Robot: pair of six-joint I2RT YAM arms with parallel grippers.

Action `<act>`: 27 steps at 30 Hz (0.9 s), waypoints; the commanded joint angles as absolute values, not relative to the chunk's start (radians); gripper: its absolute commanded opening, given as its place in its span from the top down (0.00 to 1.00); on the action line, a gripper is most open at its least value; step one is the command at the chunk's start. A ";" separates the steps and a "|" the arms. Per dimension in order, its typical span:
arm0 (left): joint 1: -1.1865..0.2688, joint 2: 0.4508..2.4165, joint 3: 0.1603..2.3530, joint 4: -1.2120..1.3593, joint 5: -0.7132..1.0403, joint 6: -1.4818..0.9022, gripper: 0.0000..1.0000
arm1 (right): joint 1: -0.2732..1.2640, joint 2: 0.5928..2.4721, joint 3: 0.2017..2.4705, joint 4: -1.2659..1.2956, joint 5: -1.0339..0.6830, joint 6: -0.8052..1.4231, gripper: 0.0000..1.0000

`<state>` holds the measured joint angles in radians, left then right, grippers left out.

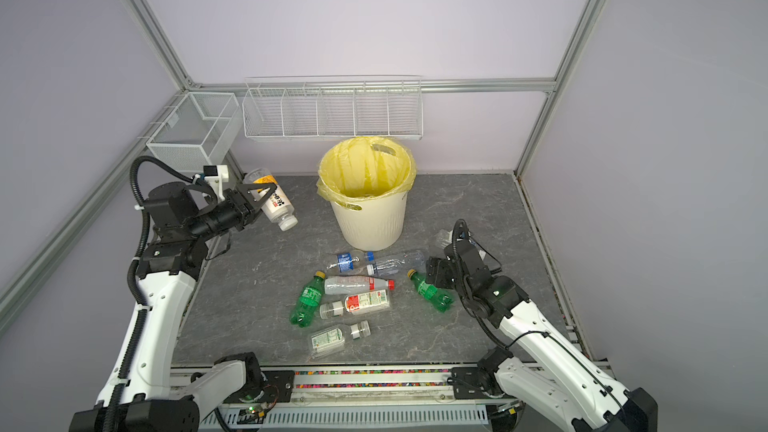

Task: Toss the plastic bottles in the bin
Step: 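Carry the yellow-label bottle with the left gripper up over the bin, then open the left gripper to drop the yellow-label bottle into the bin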

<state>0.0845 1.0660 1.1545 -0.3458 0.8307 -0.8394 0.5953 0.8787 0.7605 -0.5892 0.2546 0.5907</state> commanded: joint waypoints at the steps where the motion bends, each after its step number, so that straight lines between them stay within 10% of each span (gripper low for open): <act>1: 0.075 1.055 1.165 -0.391 0.822 -0.819 0.66 | 0.592 0.862 0.769 -0.610 0.285 0.581 0.12; 16: -0.306 1.552 1.805 -0.511 0.533 -0.765 0.58 | 0.592 0.775 0.761 -0.657 0.301 0.607 0.12; 18: -0.342 1.678 1.946 -0.547 0.535 -0.743 0.51 | 0.592 0.766 0.761 -0.660 0.300 0.615 0.12; 19: -0.353 1.732 2.032 -0.602 0.518 -0.717 0.02 | 0.592 0.763 0.763 -0.662 0.299 0.618 0.12; 27: -0.359 1.754 2.324 -0.754 0.348 -0.564 0.00 | 0.592 0.763 0.787 -0.720 0.308 0.610 0.12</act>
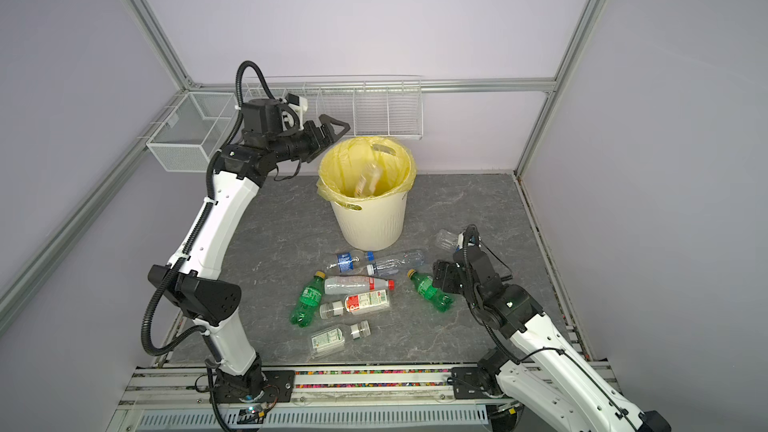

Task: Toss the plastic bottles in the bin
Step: 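Open the left gripper to drop the yellow-label bottle into the bin, then draw the left gripper back while lowering the right gripper onto the green Sprite bottle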

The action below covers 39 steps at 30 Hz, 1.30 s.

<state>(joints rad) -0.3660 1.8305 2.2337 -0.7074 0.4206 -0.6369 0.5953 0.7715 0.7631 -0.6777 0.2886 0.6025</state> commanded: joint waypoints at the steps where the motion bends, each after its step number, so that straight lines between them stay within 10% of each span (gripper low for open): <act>1: -0.358 1.745 2.330 -0.762 0.358 -0.553 0.00 | 0.593 0.758 0.788 -0.723 0.308 0.607 0.12; 11: -0.357 1.684 2.210 -1.008 0.294 -0.385 0.00 | 0.591 0.758 0.787 -0.739 0.318 0.522 0.12; 19: -0.224 1.563 1.818 -0.782 0.554 -0.583 0.00 | 0.594 0.838 0.802 -0.732 0.219 0.428 0.12; 39: -0.211 1.167 1.331 -0.649 0.375 -0.444 0.00 | 0.595 0.985 0.831 -0.780 0.189 0.400 0.12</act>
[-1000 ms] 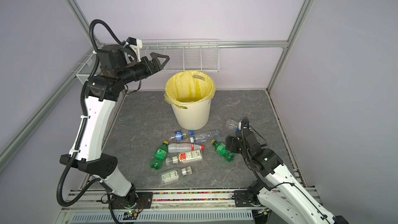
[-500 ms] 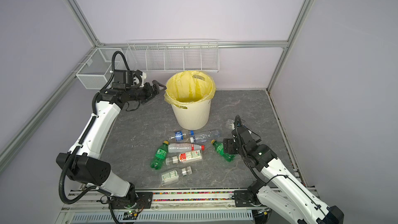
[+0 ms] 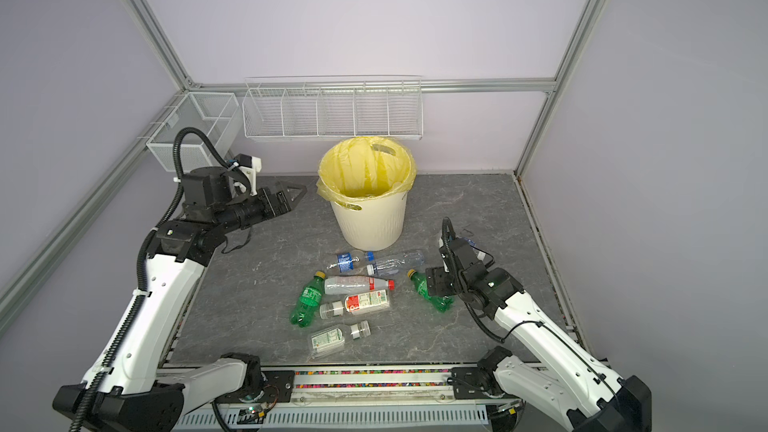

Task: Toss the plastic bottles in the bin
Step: 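Draw the left gripper back while lowering the right gripper onto the green Sprite bottle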

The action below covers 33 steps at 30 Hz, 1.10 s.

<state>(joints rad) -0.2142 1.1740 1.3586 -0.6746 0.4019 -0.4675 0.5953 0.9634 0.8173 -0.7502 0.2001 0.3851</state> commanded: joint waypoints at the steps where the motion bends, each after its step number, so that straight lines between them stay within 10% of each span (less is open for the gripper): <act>1: -0.211 1.160 1.323 -0.649 0.359 -0.443 0.00 | 0.597 0.997 0.831 -0.779 0.180 0.402 0.12; 33: -0.134 1.024 1.083 -0.576 0.184 -0.467 0.00 | 0.596 1.214 0.731 -0.604 0.115 0.437 0.12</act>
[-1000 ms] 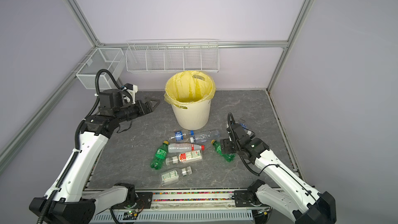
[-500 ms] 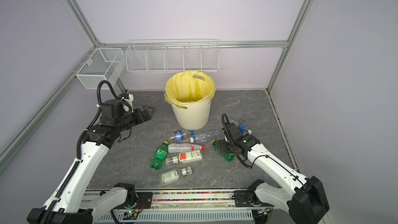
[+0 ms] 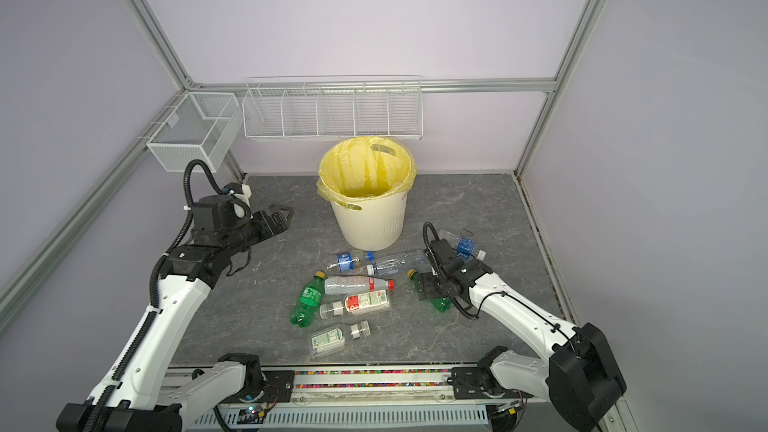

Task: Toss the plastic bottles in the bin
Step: 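Draw the left gripper back while lowering the right gripper onto the green Sprite bottle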

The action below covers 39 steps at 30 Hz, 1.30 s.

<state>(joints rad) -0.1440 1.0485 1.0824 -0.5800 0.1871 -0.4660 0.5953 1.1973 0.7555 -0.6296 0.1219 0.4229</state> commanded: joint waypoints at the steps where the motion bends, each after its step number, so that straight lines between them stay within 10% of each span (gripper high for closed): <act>1: -0.132 1.022 1.085 -0.582 0.184 -0.462 0.00 | 0.597 1.221 0.731 -0.602 0.115 0.439 0.12; 31: -0.100 0.973 1.013 -0.592 0.172 -0.463 0.00 | 0.631 1.270 0.658 -0.540 0.107 0.427 0.01; 39: -0.097 0.958 1.001 -0.597 0.168 -0.466 0.00 | 0.678 1.300 0.648 -0.518 0.126 0.433 0.20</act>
